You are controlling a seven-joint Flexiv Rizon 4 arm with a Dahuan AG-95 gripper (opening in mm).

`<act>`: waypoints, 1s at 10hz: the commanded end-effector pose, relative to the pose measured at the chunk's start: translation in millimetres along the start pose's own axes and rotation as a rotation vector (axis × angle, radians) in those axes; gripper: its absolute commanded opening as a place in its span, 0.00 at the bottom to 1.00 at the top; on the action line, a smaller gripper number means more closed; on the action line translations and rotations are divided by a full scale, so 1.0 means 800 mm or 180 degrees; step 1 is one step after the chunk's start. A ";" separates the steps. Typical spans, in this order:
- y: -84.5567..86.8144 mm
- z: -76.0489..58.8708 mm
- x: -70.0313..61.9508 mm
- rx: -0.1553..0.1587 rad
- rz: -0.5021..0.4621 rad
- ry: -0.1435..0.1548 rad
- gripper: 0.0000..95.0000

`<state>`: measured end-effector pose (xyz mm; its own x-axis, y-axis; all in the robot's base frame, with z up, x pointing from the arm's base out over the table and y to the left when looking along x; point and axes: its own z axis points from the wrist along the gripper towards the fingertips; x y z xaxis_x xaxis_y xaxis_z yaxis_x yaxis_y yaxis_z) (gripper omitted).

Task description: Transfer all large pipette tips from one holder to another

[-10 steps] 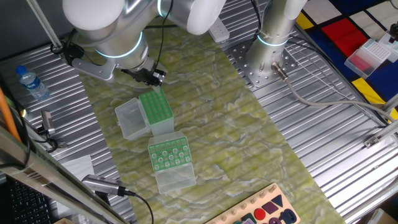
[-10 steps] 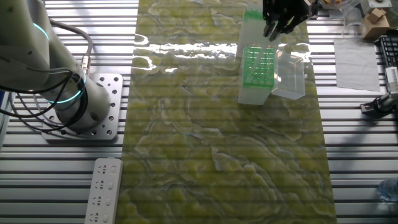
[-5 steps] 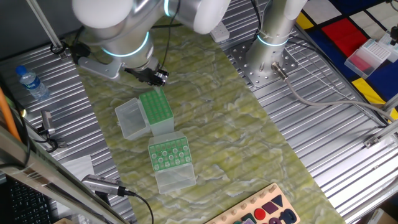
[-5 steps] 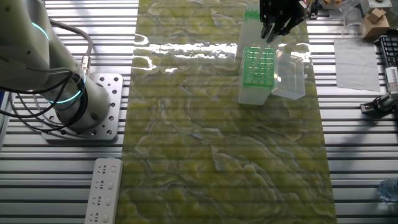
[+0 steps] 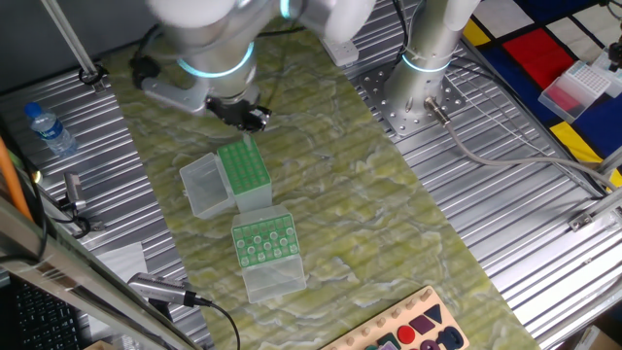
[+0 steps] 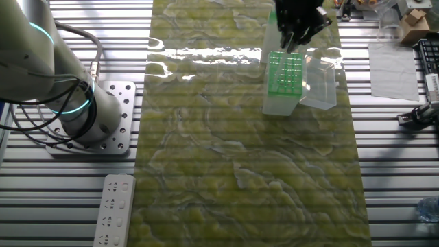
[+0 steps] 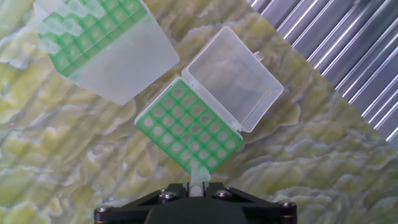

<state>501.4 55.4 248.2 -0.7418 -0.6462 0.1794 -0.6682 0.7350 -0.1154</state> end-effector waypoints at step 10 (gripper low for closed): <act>0.035 -0.004 -0.131 -0.0361 0.0914 -0.0185 0.20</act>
<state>549.6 131.0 230.1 -0.8797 -0.4631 0.1076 -0.4703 0.8809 -0.0540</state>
